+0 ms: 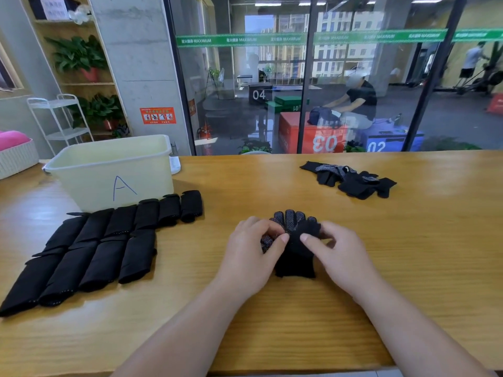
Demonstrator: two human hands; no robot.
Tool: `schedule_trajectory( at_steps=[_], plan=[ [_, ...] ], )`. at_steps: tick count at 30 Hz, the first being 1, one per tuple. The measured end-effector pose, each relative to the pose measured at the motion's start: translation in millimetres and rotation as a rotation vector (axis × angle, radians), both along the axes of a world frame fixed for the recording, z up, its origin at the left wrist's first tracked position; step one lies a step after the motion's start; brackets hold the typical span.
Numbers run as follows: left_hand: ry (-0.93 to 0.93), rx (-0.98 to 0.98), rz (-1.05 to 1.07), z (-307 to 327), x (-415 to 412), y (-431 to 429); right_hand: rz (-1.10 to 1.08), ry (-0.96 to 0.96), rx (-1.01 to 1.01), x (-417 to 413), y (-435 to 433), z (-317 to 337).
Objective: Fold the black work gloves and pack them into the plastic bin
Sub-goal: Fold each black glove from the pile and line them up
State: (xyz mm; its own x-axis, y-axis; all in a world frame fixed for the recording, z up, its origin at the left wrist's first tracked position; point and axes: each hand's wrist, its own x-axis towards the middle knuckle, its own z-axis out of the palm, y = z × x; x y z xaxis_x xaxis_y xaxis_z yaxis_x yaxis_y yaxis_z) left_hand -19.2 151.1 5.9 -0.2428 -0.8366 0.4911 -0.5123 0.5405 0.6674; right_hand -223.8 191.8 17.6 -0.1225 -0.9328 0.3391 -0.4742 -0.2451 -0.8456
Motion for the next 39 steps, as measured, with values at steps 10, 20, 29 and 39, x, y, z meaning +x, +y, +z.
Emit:
schedule_trajectory(
  at_steps=[10,20,29,39],
  plan=[
    [-0.440,-0.050,0.036,-14.5,4.3,-4.3,-0.389,-0.340,0.038,-20.1,-8.3,-0.9],
    [-0.619,-0.083,0.041,-10.4,28.1,-5.2,-0.576,-0.527,0.019,-38.1,-11.2,-1.8],
    [-0.491,-0.100,-0.011,-11.7,66.5,-11.0,-0.372,-0.338,-0.018,-34.4,-5.6,17.0],
    [-0.377,0.010,-0.056,-13.6,72.6,-11.9,0.105,-0.088,-0.062,-8.9,-4.5,117.1]
  ],
)
